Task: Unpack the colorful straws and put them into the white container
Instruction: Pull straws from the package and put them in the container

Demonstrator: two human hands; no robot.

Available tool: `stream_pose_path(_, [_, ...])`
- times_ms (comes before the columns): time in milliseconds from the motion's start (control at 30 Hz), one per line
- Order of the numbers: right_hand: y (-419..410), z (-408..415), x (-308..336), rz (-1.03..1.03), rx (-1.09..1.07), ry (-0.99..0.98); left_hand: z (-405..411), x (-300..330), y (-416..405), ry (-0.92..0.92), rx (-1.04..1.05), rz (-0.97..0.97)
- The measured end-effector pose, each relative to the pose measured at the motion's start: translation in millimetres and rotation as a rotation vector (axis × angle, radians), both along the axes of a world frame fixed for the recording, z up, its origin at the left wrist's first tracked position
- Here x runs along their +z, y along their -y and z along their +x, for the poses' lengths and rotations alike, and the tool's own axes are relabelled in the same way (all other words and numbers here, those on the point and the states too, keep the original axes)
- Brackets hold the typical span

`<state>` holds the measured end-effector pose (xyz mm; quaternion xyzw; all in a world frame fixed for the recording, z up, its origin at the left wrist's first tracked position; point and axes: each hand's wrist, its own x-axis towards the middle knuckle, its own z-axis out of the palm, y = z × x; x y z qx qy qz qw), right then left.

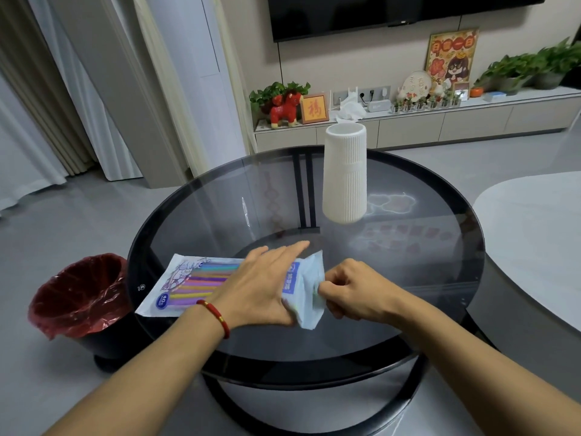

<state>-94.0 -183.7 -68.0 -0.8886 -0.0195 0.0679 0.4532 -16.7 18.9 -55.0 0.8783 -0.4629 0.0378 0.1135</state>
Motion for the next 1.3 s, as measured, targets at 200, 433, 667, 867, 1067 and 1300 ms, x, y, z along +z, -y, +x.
stream_pose_path(200, [-4,4,-3,-0.25,-0.232,0.362,10,-2,-5,-0.008,0.072,-0.177])
stream_pose_path(433, [-22,2,-8,0.17,0.005,0.198,10,-12,-8,-0.05,0.079,-0.117])
stream_pose_path(667, [3,13,-9,0.378,-0.153,0.162,7,-9,-15,0.027,0.122,-0.088])
stream_pose_path(867, [24,5,-8,0.523,-0.19,0.094,7,-9,-20,-0.005,0.14,-0.029])
stream_pose_path(1067, [7,10,-15,0.368,-0.187,0.274,-2,-4,-13,0.025,0.112,0.133])
stream_pose_path(1300, [6,14,-13,0.456,-0.141,0.24,-12,-6,15,-0.035,0.197,0.04])
